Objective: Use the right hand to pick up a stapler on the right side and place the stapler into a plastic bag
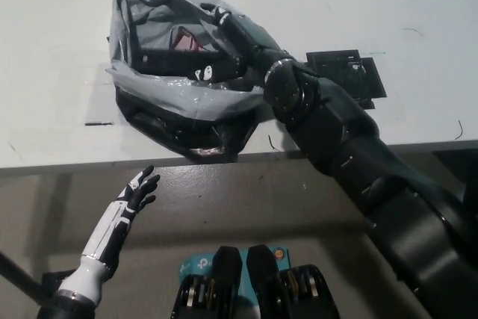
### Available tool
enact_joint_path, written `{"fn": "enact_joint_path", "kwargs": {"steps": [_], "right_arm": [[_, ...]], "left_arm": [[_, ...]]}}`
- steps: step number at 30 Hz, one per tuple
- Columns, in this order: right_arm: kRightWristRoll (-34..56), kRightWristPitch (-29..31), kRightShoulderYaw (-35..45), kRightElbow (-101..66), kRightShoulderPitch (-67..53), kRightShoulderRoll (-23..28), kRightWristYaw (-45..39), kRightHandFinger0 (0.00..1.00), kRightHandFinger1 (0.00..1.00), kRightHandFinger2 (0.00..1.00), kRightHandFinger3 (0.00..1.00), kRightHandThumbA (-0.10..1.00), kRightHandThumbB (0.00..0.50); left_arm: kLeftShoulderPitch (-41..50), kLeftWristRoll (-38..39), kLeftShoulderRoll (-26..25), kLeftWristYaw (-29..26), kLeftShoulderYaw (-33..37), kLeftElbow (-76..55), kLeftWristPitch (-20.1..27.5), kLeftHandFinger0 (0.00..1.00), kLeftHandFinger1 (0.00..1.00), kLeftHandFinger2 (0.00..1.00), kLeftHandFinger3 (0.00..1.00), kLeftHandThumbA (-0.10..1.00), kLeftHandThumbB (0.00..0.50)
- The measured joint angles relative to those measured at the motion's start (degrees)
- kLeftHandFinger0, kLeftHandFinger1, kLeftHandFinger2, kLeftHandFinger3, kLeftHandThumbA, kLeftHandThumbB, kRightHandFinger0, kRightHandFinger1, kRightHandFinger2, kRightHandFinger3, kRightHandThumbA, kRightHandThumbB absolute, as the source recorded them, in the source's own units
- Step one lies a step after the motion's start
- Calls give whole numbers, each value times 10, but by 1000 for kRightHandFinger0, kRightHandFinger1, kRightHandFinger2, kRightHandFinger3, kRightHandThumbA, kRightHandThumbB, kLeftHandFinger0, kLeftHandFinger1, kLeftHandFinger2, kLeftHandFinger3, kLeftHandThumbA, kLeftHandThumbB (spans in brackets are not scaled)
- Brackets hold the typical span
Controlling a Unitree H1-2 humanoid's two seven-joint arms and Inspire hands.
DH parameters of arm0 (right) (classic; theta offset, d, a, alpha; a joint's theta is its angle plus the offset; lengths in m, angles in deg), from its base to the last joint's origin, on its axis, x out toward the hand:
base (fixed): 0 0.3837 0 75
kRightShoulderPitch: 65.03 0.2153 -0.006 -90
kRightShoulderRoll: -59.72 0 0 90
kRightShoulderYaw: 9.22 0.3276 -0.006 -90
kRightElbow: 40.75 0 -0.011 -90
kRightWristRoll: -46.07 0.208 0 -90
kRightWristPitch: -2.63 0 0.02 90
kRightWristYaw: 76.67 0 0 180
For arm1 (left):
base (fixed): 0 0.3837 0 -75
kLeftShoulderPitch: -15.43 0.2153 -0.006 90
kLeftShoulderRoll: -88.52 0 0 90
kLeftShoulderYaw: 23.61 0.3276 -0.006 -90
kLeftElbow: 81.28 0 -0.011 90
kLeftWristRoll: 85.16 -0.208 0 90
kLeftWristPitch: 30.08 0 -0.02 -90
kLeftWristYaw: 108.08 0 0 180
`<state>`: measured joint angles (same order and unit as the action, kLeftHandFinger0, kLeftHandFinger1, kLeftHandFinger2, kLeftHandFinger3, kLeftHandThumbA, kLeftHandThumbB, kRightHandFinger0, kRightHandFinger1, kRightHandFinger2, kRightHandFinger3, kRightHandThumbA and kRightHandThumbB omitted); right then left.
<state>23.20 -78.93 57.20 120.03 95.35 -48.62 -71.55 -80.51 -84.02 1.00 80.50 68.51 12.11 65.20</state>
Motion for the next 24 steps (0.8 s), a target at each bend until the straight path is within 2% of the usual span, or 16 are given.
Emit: {"fn": "enact_joint_path", "kwargs": {"steps": [2,4,5,6,8,10,14,18,21,24], "right_arm": [[-3,2,1,-20,0,1,0,1000,1000,1000,1000,1000,489],[-3,4,7,-45,1,3,-1,1000,1000,1000,1000,1000,456],[-2,4,13,-62,1,5,-2,1000,1000,1000,1000,1000,491],[1,4,26,-89,1,9,-4,1000,1000,1000,1000,1000,456],[8,3,41,-124,1,14,-7,1000,1000,1000,1000,1000,446],[16,2,56,-157,1,20,-12,1000,1000,1000,1000,1000,433],[33,-7,91,-255,-5,36,-25,1000,1000,1000,1000,1000,410],[44,-16,112,-323,-13,51,-32,1000,1000,1000,1000,1000,413],[54,-26,132,-395,-30,69,-39,1000,1000,1000,1000,1000,444],[59,-31,140,-431,-45,80,-42,1000,1000,1000,1000,976,424]], "left_arm": [[0,1,0,0,0,0,0,1000,1000,1000,1000,1000,316],[0,1,0,0,0,0,0,1000,1000,1000,1000,1000,323],[0,1,0,0,0,0,0,1000,1000,1000,1000,1000,323],[0,1,0,0,0,0,0,1000,1000,1000,1000,1000,324],[0,1,0,0,0,0,0,1000,1000,1000,1000,1000,321],[0,0,0,0,0,0,0,1000,1000,1000,1000,1000,292],[-1,0,0,0,0,2,0,1000,1000,1000,1000,1000,306],[-3,0,0,0,0,4,0,1000,1000,1000,1000,1000,299],[-7,0,0,0,0,7,0,1000,1000,1000,1000,1000,287],[-10,0,0,0,0,8,0,1000,1000,1000,1000,1000,280]]}}
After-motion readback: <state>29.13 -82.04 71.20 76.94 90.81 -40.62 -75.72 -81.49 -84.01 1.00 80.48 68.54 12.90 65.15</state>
